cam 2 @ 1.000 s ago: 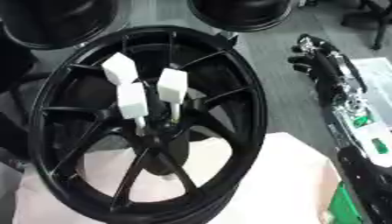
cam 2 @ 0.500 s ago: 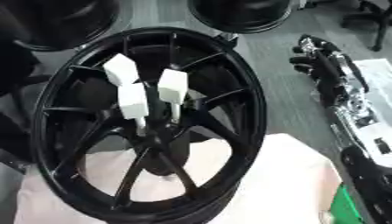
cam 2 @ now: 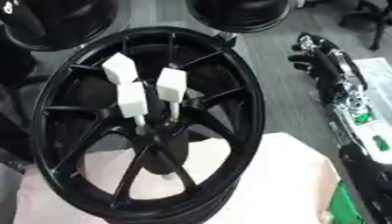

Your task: Pull the pin out of the wheel hub.

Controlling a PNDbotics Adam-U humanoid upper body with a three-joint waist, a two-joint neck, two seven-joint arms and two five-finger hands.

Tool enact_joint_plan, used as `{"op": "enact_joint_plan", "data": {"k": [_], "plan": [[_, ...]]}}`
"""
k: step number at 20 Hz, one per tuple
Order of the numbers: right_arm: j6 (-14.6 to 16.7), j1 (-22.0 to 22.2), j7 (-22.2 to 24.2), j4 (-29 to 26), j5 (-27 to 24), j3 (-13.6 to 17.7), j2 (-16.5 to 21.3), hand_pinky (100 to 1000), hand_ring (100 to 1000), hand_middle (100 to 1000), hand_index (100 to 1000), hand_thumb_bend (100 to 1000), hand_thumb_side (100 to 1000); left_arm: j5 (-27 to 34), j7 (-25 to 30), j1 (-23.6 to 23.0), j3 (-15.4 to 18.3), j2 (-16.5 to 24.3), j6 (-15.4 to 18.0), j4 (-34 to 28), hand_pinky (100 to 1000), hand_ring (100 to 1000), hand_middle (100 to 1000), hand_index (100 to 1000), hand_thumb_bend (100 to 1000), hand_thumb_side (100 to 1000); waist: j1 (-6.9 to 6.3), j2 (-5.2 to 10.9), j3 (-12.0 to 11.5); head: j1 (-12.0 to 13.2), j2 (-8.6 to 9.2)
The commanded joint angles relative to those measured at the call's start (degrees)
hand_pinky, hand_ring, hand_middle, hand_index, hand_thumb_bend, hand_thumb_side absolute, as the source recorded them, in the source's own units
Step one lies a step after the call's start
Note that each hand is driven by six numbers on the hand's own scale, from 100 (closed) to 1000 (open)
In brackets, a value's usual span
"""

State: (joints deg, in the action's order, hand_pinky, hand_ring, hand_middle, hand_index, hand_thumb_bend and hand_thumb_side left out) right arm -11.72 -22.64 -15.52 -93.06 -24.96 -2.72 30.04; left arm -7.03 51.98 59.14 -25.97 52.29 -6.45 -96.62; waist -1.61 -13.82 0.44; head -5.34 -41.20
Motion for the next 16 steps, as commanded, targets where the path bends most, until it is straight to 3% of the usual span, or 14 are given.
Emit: {"op": "enact_joint_plan", "data": {"k": [1, 16], "plan": [[0.0, -0.6, 0.2, -0.4, 0.2, 0.2, 1.6, 818, 704, 686, 827, 100, 562, -1.1, 0.0, 3.0, -1.1, -1.4, 1.2, 2.8, 882, 850, 813, 865, 605, 415, 0.06, 1.43, 0.3, -0.3, 0.23], [-0.2, -1.5, 0.5, -0.5, 0.0, -0.2, 0.9, 818, 704, 687, 827, 100, 564, -3.7, 0.0, 10.8, -5.8, -11.1, 4.7, 12.0, 875, 843, 809, 857, 583, 438, -0.06, 0.91, 2.4, -1.1, 1.30]]}}
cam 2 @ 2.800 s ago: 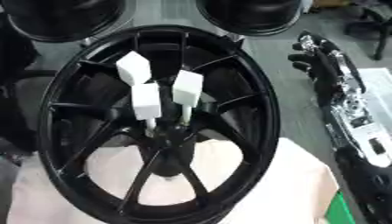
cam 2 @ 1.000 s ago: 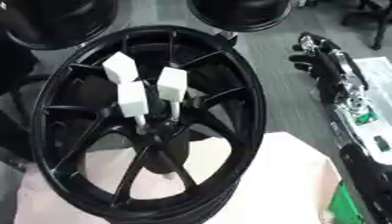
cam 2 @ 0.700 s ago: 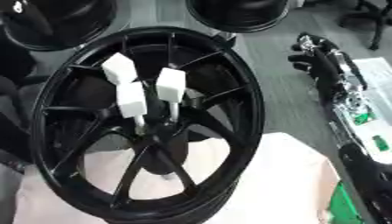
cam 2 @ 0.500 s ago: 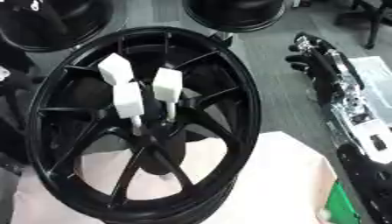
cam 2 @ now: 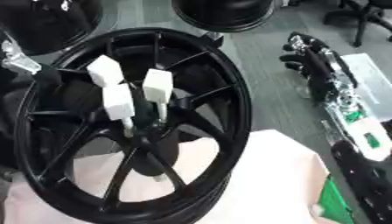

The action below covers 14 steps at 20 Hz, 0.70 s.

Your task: Pull the pin out of the wheel hub.

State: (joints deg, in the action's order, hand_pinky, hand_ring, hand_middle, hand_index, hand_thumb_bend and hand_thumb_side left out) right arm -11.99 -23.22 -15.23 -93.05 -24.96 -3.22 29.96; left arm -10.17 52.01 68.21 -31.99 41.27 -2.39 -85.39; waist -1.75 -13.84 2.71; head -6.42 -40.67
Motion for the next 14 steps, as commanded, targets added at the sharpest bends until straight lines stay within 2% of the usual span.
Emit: {"op": "enact_joint_plan", "data": {"k": [1, 11, 14], "plan": [[0.1, -0.9, 0.2, -0.5, 0.0, 0.3, 0.9, 818, 704, 687, 827, 100, 564, -0.7, 0.0, 2.0, 0.2, -0.5, 0.8, 1.2, 875, 842, 808, 855, 583, 439, 0.06, 0.88, 0.2, 0.1, 0.86], [0.0, -1.3, 0.2, -0.5, -0.1, 0.2, 0.5, 818, 704, 686, 827, 100, 566, -1.5, 0.0, 3.2, -1.0, -3.3, 1.9, 4.6, 875, 846, 827, 842, 568, 441, -0.12, 0.32, 1.1, 0.7, 1.35], [0.0, -1.3, 0.2, -0.5, -0.1, 0.2, 0.4, 817, 703, 685, 826, 100, 567, -1.6, 0.0, 3.1, -1.6, -3.5, 2.4, 5.7, 876, 848, 831, 838, 538, 379, -0.18, 0.08, 1.2, 0.7, 1.43]]}}
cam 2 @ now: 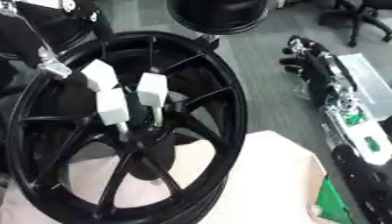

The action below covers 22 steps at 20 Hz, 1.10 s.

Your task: Pull the pin out of the wheel hub.

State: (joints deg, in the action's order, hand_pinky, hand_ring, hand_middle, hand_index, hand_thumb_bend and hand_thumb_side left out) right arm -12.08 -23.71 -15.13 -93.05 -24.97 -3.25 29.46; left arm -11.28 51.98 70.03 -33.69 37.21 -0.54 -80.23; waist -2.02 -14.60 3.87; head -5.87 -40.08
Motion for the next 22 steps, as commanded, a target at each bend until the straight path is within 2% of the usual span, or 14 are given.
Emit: {"op": "enact_joint_plan", "data": {"k": [1, 5, 8, 22], "plan": [[0.1, -0.8, 0.1, -0.5, -0.1, 0.2, 0.9, 817, 703, 685, 826, 100, 568, -0.6, 0.0, 1.2, 0.0, 0.5, 0.7, 0.9, 876, 848, 832, 835, 527, 344, 0.08, 0.76, 0.1, 0.2, 0.88], [0.1, -1.0, 0.1, -0.5, -0.2, 0.2, 0.7, 817, 703, 685, 826, 100, 569, -1.3, 0.0, 0.9, -0.2, 0.3, 1.5, 2.5, 876, 849, 831, 830, 504, 266, 0.06, 0.47, 0.2, 0.1, 0.97], [0.1, -1.0, 0.2, -0.5, -0.2, 0.1, 0.6, 817, 703, 685, 826, 100, 569, -1.3, 0.0, 0.9, -0.5, 0.1, 2.1, 3.1, 876, 849, 830, 828, 503, 243, 0.06, 0.33, 0.2, 0.2, 1.02], [0.1, -1.3, 0.4, -0.5, -0.2, 0.0, 0.2, 817, 702, 685, 826, 100, 571, -2.9, 0.0, 0.9, -0.4, -1.6, 3.3, 6.6, 872, 846, 828, 821, 485, 229, 0.19, -0.33, 0.9, 0.5, 1.47]]}}
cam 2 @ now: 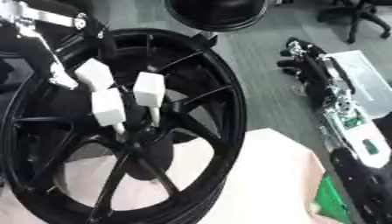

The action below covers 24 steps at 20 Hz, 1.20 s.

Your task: Pull the pin out of the wheel hub.

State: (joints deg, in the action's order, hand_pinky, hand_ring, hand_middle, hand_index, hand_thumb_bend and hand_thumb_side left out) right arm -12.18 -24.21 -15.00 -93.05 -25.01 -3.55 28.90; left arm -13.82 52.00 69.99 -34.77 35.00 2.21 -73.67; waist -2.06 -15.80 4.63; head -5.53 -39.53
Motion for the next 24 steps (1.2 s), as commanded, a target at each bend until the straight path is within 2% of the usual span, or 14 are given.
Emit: {"op": "enact_joint_plan", "data": {"k": [1, 3, 8, 15, 24], "plan": [[0.2, -0.8, 0.3, -0.5, -0.1, 0.3, 0.8, 817, 702, 685, 826, 100, 571, -0.5, 0.0, 0.9, 0.7, 0.6, 0.6, 0.1, 872, 846, 828, 821, 485, 229, 0.24, 0.85, 0.1, 0.2, 0.93], [0.1, -0.8, 0.3, -0.4, -0.2, 0.3, 0.6, 817, 702, 684, 826, 100, 572, -0.7, 0.0, 0.8, 0.7, 0.8, 0.7, 0.0, 873, 846, 830, 816, 491, 262, 0.18, 0.79, 0.1, 0.1, 0.97], [0.0, -0.9, 0.4, -0.3, -0.3, 0.2, 0.4, 818, 702, 684, 826, 100, 573, -0.8, 0.0, 0.8, 0.4, 0.9, 1.2, -0.3, 873, 846, 832, 817, 485, 260, 0.15, 0.75, 0.0, 0.2, 1.40], [0.0, -0.8, 0.5, -0.3, -0.3, 0.1, 0.4, 817, 701, 682, 825, 100, 577, -0.8, 0.0, 1.0, 0.5, 0.8, 1.8, -0.5, 876, 851, 836, 827, 491, 148, 0.14, 0.65, -0.1, 0.5, 1.66], [0.0, -0.8, 0.6, 0.0, -0.2, 0.0, 0.2, 817, 701, 682, 825, 100, 581, -0.3, 0.0, 1.9, 0.9, -0.5, 2.1, 0.0, 870, 841, 819, 817, 458, 100, 0.07, 0.43, -0.1, 0.9, 2.05]]}}
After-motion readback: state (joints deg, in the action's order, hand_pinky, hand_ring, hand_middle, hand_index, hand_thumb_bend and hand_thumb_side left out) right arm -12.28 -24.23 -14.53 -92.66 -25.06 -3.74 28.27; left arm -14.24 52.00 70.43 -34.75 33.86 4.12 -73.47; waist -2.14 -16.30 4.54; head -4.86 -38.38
